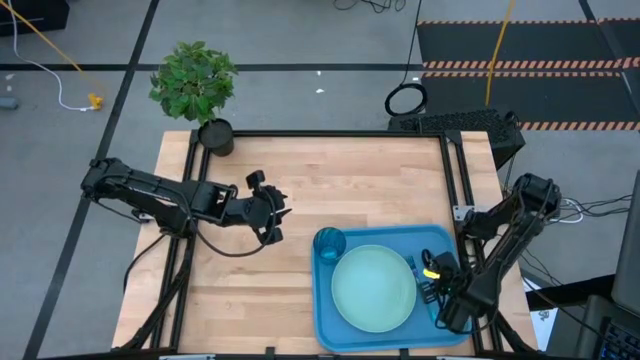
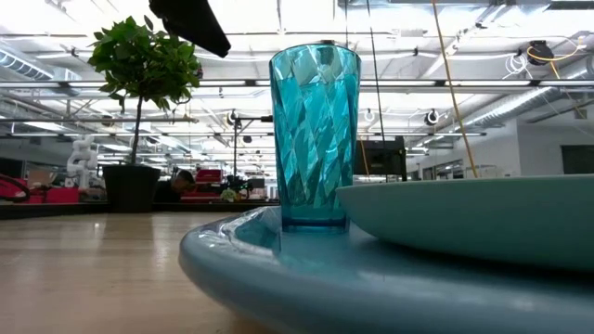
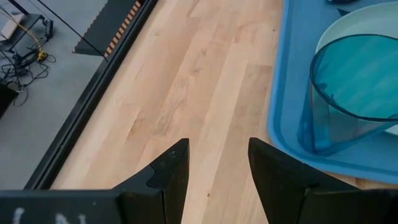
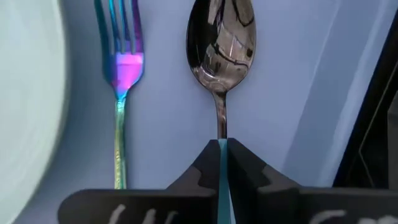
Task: Pick and place plate/cup/fork/spoon on tray
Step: Put the spoon into the food tray, then return to Home Position
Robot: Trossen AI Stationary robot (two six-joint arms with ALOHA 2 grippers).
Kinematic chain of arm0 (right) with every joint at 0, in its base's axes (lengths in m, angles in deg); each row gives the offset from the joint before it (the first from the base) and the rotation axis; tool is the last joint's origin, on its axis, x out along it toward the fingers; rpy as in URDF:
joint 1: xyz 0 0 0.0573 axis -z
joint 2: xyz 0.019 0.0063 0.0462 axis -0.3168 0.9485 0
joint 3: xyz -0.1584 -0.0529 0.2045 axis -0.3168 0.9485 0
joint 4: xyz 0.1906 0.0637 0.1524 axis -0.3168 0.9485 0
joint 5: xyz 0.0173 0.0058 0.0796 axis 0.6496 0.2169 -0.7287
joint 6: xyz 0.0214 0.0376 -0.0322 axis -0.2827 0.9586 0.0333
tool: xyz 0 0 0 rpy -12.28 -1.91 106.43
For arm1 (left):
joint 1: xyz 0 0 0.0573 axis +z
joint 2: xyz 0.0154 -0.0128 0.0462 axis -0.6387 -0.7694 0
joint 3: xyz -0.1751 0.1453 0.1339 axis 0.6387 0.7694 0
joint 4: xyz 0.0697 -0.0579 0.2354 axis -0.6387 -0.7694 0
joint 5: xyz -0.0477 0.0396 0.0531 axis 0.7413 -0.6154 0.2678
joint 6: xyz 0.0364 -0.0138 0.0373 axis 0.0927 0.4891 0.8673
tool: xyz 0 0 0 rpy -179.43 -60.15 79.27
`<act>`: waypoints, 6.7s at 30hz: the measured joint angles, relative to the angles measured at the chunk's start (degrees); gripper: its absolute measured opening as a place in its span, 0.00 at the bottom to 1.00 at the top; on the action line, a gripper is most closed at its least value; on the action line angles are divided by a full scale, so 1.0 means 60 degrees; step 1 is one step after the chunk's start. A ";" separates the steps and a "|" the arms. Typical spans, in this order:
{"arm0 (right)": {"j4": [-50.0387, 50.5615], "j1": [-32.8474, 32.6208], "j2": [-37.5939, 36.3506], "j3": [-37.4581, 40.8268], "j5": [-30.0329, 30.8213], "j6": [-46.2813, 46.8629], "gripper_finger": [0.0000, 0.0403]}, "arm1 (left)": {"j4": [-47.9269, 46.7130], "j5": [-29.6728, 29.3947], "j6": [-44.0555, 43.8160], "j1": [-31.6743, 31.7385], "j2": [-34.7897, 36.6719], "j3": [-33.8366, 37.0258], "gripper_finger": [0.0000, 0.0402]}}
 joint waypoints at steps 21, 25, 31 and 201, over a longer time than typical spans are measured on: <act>-0.0694 0.0008 0.0283 0.0051 -0.0014 -0.0001 0.03 | 0.0239 0.0000 -0.0029 0.0000 0.0000 0.0000 0.42; -0.1233 0.0079 0.0283 0.0318 -0.0029 -0.0080 0.03 | 0.0236 0.0003 -0.0025 0.0000 0.0000 0.0000 0.42; -0.1608 0.0131 0.0265 0.0546 -0.0021 -0.0133 0.03 | 0.0232 0.0003 -0.0025 0.0000 0.0000 0.0000 0.42; -1.0314 1.0165 -1.4208 0.8324 -0.1314 -2.3084 0.00 | 1.2570 0.3557 0.2064 0.2485 0.5140 1.0772 0.02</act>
